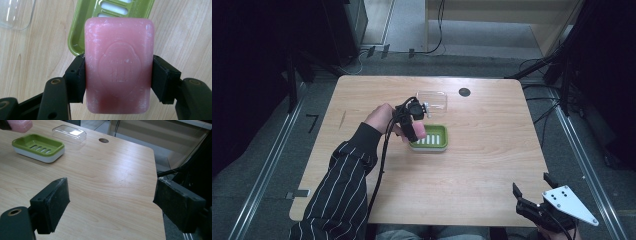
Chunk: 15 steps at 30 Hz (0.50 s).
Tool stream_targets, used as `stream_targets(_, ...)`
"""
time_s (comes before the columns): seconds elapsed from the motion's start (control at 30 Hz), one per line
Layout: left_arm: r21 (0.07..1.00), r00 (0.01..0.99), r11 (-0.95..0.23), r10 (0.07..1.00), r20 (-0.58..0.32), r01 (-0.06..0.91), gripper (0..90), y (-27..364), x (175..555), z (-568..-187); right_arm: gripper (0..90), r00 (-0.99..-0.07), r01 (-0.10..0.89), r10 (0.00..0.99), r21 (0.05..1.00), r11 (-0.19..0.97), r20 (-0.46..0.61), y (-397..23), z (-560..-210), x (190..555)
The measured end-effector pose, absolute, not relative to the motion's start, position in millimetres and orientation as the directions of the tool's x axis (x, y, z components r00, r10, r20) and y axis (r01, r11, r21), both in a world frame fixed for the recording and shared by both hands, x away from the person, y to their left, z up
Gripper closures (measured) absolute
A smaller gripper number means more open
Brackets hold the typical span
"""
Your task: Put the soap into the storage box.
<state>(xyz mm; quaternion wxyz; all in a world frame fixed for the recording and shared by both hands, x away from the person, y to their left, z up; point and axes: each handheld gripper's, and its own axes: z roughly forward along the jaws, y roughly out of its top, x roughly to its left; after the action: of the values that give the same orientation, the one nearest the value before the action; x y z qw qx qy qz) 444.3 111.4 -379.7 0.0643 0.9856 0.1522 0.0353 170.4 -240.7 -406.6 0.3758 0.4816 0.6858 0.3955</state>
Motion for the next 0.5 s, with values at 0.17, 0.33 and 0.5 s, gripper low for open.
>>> stream_targets(0.17,0.135,0.957,-0.953,0.283,0.059,0.273,38.5,107.6,445.8,-382.0,13.6,-0.253,0.363,0.958,0.904,0.225,-0.137,-240.8,-406.7,169.6)
stream_targets(0.33,0.130,0.961,-0.957,0.269,0.060,0.259,38.4,105.6,448.3,-383.6,13.6,-0.252,0.364,0.958,0.903,0.227,-0.140,-240.9,-406.7,169.2)
stream_targets(0.5,0.132,0.967,-0.962,0.250,0.059,0.240,38.5,102.8,450.5,-385.4,13.6,-0.247,0.365,0.959,0.903,0.227,-0.141,-241.6,-406.8,168.3)
